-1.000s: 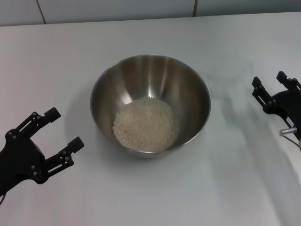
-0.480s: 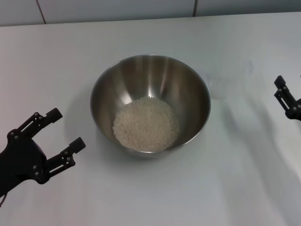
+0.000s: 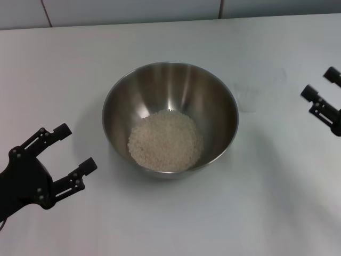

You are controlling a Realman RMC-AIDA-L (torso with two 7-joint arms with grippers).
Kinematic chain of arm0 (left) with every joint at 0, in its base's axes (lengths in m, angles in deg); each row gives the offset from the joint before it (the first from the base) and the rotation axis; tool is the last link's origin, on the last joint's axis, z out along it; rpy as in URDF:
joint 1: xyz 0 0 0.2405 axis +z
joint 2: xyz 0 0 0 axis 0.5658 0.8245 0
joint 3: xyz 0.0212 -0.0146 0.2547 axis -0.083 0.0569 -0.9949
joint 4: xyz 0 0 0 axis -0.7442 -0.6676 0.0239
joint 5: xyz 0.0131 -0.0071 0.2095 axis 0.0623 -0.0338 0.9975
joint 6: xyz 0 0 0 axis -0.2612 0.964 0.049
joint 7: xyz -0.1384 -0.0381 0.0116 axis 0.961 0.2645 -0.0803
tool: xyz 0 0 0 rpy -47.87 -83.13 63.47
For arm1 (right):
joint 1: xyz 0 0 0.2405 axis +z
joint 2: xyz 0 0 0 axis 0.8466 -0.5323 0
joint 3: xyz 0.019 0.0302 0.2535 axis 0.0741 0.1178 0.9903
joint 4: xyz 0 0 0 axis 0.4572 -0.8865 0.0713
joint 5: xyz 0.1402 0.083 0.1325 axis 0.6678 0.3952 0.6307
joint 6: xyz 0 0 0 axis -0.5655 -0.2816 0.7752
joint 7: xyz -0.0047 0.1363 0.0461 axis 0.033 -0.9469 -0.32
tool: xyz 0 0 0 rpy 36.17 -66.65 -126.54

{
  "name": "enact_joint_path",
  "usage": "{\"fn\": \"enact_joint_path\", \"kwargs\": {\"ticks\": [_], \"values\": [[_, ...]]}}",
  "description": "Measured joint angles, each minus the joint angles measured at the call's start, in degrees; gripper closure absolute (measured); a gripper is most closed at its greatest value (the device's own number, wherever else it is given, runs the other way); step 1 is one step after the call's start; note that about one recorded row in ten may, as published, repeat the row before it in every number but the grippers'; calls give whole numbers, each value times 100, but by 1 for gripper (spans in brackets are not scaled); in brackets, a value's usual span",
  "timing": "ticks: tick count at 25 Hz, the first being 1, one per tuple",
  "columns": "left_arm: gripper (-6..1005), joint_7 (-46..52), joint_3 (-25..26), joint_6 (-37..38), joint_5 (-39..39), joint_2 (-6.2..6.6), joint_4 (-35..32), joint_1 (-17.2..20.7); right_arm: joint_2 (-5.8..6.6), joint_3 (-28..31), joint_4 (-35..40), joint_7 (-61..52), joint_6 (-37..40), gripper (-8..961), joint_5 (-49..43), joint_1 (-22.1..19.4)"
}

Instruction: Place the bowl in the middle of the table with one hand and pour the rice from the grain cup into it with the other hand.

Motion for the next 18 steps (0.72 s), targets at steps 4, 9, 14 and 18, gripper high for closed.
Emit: {"fn": "enact_joint_path", "kwargs": {"ticks": [4, 9, 14, 18], "values": [[139, 3, -95, -35, 0, 33, 0, -56, 194, -1129, 516, -857, 217, 262, 1, 379], [138, 62, -106, -62, 12, 51, -6, -110, 301, -2038, 870, -1400, 601, 261, 28, 644], [138, 150, -108, -138, 138, 99, -9, -211, 299, -2382, 1061, -1433, 884, 262, 34, 672], [138, 242, -108, -213, 165, 134, -10, -285, 283, -2413, 1125, -1422, 984, 263, 24, 607]]}}
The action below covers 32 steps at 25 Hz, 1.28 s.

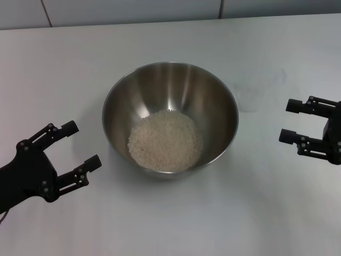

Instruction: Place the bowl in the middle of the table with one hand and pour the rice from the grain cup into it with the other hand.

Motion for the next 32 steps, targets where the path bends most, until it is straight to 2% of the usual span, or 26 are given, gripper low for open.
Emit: {"fn": "enact_joint_path", "kwargs": {"ticks": [5, 11, 16, 23, 32], "values": [[138, 131, 5, -81, 180, 20, -88, -117, -50, -61, 32, 66, -8, 262, -13, -49], [138, 391, 9, -108, 287, 114, -144, -244, -84, -224, 37, 76, -59, 261, -13, -85], [138, 418, 9, -110, 287, 124, -176, -246, -139, -243, 47, 114, -106, 262, -13, -90], [138, 470, 7, -108, 295, 128, -183, -254, -150, -265, 49, 133, -150, 263, -17, -83], [138, 647, 56, -206, 734, 116, -370, -283, -187, -495, 66, 137, -262, 262, 2, -43]]}}
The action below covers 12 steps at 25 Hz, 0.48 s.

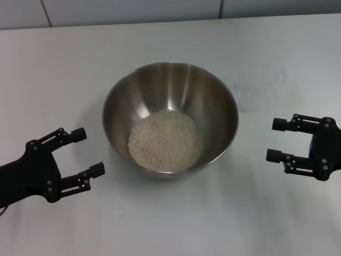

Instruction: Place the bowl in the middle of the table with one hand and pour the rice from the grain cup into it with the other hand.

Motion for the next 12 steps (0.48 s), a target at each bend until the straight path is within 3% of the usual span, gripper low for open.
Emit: {"fn": "enact_joint_path", "kwargs": {"ticks": [12], "values": [[138, 6, -1, -2, 5, -21, -33, 37, -7, 2, 0, 13, -20, 264, 14, 3]]}}
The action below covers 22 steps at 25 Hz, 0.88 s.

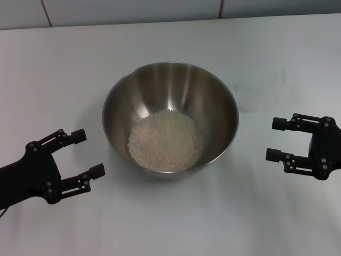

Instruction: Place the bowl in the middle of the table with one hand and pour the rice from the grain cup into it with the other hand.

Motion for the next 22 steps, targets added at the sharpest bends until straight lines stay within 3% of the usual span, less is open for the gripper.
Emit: {"fn": "enact_joint_path", "kwargs": {"ticks": [22], "values": [[138, 2, -31, 0, 0, 9, 1, -29, -12, -9, 0, 80, -45, 261, 3, 0]]}}
